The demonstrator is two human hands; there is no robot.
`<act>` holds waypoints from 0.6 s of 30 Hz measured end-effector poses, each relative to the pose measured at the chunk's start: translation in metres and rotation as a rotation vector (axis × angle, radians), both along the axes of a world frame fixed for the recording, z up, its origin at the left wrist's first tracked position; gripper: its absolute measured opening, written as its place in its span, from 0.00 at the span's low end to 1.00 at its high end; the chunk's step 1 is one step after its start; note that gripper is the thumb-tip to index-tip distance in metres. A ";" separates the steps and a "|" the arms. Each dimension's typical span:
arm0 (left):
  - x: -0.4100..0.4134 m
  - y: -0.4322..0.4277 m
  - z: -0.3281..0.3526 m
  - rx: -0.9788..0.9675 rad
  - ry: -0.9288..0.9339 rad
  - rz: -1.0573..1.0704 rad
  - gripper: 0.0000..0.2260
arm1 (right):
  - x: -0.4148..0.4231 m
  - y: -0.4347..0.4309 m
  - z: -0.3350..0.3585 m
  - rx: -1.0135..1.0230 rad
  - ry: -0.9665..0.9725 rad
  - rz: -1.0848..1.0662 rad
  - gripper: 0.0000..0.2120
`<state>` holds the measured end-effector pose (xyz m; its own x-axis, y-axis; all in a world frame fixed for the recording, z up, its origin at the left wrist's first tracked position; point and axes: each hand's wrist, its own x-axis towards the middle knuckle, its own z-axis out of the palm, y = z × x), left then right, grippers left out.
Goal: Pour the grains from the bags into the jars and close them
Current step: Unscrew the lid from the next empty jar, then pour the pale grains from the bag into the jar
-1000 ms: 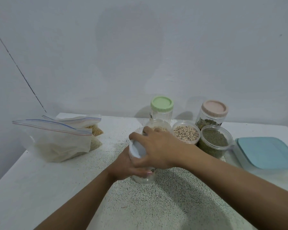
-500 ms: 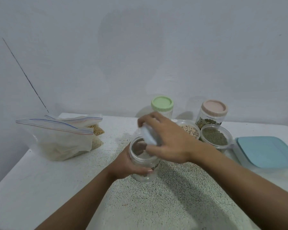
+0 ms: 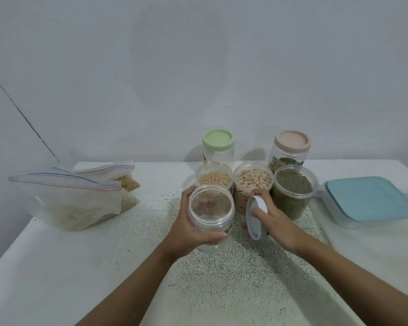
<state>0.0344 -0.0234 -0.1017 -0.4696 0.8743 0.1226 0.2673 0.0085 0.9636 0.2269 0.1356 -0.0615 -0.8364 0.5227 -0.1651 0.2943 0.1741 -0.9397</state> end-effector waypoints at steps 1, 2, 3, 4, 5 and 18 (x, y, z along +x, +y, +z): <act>0.004 0.002 -0.001 -0.004 0.004 -0.002 0.48 | 0.005 0.001 -0.009 0.052 -0.029 0.013 0.16; 0.006 0.004 -0.002 -0.004 0.012 -0.007 0.47 | 0.008 0.000 -0.017 0.104 -0.049 0.029 0.18; 0.009 0.005 -0.001 -0.006 0.019 -0.011 0.46 | 0.011 -0.001 -0.024 0.136 -0.055 0.040 0.18; 0.012 0.007 0.000 -0.006 0.021 -0.018 0.45 | 0.014 -0.002 -0.029 0.154 -0.046 0.042 0.17; 0.013 0.008 0.001 -0.010 0.028 -0.027 0.45 | 0.015 -0.001 -0.033 0.165 -0.034 0.033 0.17; 0.023 0.005 0.024 -0.097 0.191 0.000 0.46 | 0.010 0.031 -0.056 0.844 -0.109 0.197 0.21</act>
